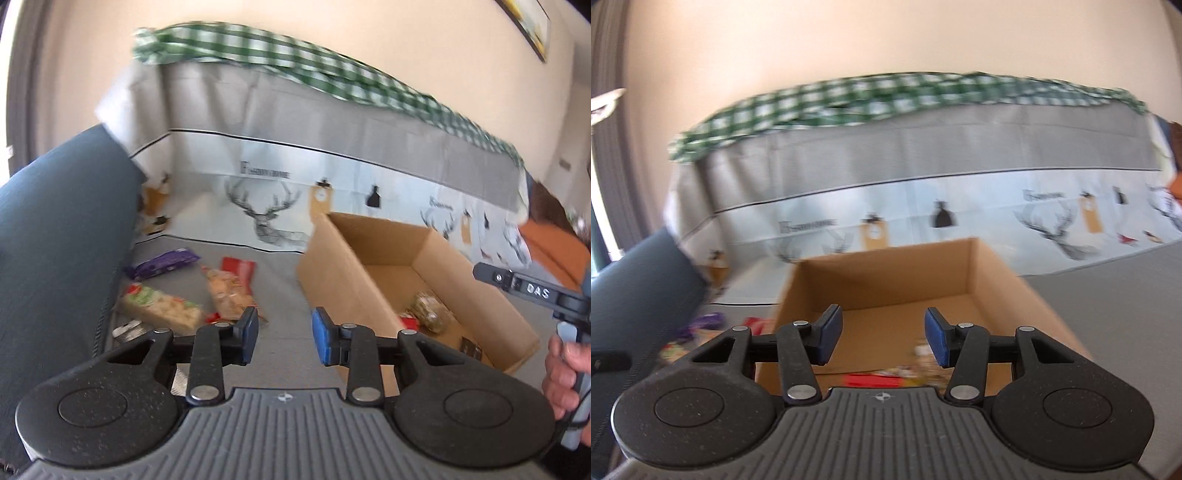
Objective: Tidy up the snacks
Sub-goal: 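Move both grippers back to the snack pile on the sofa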
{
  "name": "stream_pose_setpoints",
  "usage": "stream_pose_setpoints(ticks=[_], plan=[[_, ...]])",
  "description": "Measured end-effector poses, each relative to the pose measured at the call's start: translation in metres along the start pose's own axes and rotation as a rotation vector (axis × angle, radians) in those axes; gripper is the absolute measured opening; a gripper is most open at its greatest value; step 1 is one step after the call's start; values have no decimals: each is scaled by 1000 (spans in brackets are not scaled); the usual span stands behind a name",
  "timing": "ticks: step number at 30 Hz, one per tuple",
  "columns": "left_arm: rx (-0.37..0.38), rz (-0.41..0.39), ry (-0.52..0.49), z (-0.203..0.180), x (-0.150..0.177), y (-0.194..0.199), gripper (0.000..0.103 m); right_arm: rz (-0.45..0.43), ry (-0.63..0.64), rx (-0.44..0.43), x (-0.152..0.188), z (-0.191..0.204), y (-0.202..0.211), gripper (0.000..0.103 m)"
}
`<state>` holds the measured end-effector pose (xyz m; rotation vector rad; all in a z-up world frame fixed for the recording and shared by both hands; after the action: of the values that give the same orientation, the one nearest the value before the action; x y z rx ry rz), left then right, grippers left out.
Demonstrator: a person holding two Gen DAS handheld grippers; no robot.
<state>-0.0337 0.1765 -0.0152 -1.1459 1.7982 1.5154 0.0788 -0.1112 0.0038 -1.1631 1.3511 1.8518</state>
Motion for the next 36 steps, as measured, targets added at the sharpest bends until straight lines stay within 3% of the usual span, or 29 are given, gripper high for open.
stream_pose_setpoints(ticks=[4, 9, 16, 22, 24, 27, 36], plan=[[-37, -20, 86, 30, 13, -4, 35, 1, 26, -117, 6, 36, -2, 44], [-40, -28, 206, 56, 10, -9, 35, -5, 98, -255, 17, 93, 4, 17], [-70, -23, 275, 73, 8, -14, 35, 36, 190, -433, 48, 165, 8, 18], [-133, 17, 356, 95, 11, -24, 35, 144, 252, -434, 91, 185, -20, 18], [-140, 38, 373, 99, 13, -29, 35, 144, 245, -441, 96, 188, -26, 18], [-161, 82, 384, 101, 16, -39, 35, 189, 254, -406, 109, 186, -40, 19], [-239, 230, 408, 110, 29, -73, 37, 204, 215, -387, 115, 196, -74, 23]])
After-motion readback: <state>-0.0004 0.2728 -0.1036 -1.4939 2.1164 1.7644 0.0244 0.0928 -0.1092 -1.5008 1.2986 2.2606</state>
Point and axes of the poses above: each gripper's, at about its wrist camera, not at the fingertips, and y roughly against the way its jaws point, z to its left, x to its underside, the point moved 7 cm from there along -y, roughly the way its jaws point, and after that the axes turned 1 degree about -z, right-handed, at the moved point
